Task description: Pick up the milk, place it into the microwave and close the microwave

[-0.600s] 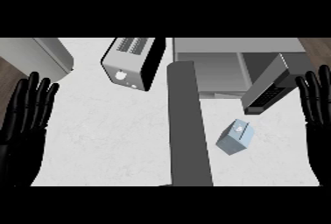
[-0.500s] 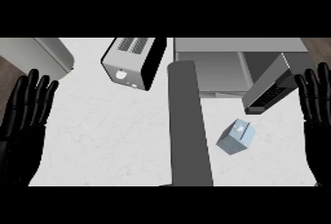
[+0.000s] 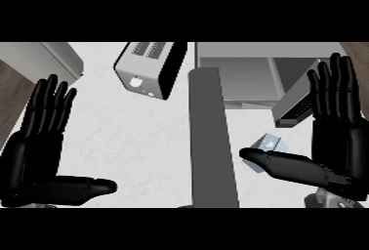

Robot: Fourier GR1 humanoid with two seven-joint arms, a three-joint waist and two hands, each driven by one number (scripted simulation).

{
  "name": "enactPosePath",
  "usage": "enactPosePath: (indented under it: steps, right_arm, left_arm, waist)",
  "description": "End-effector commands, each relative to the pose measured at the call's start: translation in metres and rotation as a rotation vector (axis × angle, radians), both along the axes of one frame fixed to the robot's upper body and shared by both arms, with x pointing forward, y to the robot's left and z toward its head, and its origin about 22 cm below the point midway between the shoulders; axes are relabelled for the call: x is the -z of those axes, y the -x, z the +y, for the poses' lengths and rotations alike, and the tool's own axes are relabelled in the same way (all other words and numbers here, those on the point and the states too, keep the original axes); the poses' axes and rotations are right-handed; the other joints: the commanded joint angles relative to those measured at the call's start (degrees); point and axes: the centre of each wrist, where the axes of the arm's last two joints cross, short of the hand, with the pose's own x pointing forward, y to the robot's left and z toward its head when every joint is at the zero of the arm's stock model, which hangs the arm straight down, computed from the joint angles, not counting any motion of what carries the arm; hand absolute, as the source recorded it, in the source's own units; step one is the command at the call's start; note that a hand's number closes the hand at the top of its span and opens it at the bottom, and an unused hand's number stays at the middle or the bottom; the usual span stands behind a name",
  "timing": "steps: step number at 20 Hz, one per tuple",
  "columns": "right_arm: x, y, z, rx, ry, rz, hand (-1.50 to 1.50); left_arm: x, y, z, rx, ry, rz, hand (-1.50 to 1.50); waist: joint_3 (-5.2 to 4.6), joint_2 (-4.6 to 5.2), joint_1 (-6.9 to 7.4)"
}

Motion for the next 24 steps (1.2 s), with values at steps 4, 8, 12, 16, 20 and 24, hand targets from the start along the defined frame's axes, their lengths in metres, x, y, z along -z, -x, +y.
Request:
enactPosePath:
  steps: [4, 8, 12, 16, 20, 24]
  right_arm:
    - [0.012, 0.002, 0.007, 0.052, -0.038, 0.042, -1.5]
    - [0.018, -0.007, 0.005, 0.086, 0.006, 0.095, -1.5]
    - [0.054, -0.004, 0.001, 0.087, -0.005, 0.135, -1.5]
    - [0.082, 0.015, -0.021, 0.113, -0.027, 0.17, -1.5]
    - [0.096, 0.012, -0.029, 0.142, 0.018, 0.215, -1.5]
    - [0.135, 0.027, -0.026, 0.16, 0.005, 0.244, -1.5]
  left_arm:
    - [-0.006, 0.031, 0.028, -0.026, 0.022, 0.008, -1.5]
    - [0.016, 0.041, -0.018, -0.01, 0.035, 0.029, -1.5]
    - [0.007, 0.046, -0.012, 0.003, 0.021, 0.018, -1.5]
    - [-0.002, 0.06, 0.006, -0.006, 0.014, 0.038, -1.5]
    - [0.004, 0.072, 0.001, -0.01, 0.01, 0.015, -1.5]
    - [0.004, 0.078, 0.001, 0.027, 0.024, 0.045, -1.5]
  waist:
    - [0.04, 0.0, 0.2]
    - [0.04, 0.01, 0.06]
    - [0.05, 0.03, 0.01]
    - [0.06, -0.02, -0.11]
    - [0.05, -0.01, -0.04]
    - [0.05, 0.0, -0.05]
